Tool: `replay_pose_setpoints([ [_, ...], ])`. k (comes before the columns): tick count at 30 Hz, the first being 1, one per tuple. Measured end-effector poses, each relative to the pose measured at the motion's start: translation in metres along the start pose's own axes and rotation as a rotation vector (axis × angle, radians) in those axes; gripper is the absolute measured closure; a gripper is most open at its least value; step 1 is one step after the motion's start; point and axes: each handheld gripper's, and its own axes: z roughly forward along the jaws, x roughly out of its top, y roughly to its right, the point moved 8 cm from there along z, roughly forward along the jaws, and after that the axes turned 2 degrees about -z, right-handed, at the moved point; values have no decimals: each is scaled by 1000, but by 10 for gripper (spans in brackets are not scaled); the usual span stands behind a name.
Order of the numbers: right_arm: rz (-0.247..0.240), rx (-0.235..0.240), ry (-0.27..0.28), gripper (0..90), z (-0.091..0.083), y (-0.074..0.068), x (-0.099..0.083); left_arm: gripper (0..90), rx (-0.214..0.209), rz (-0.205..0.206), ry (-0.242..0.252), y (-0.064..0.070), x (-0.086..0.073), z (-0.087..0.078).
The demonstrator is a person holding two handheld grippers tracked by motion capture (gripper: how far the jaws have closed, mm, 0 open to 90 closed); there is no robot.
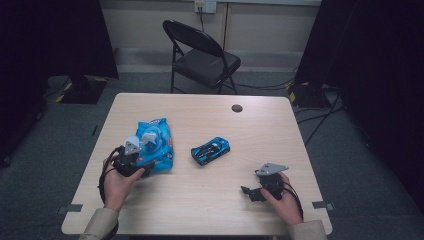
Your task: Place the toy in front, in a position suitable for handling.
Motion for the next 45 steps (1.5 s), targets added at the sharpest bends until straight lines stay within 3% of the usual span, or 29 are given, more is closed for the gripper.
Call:
replay_pose_setpoints([
  [7,0,0,0,142,0,0,0,293,15,11,-5,2,0,-13],
  [10,1,0,0,142,0,0,0,319,-13,-2,-15,7,0,-19],
  [15,1,0,0,142,0,0,0,326,-12,11,-55,13,-6,-20],
  [18,2,-1,0,142,0,0,0,401,2,7,-75,10,-10,-19],
  [22,1,0,0,142,0,0,0,463,0,-38,-75,4,-15,-13],
  [27,1,-1,0,142,0,0,0,502,26,-28,-96,3,-14,-9],
  [34,1,0,0,142,0,0,0,477,68,-21,-98,-5,-5,3],
  [37,1,-1,0,142,0,0,0,461,76,-41,-99,-11,3,11],
  [45,2,-1,0,142,0,0,0,442,61,-59,-101,-17,17,26],
])
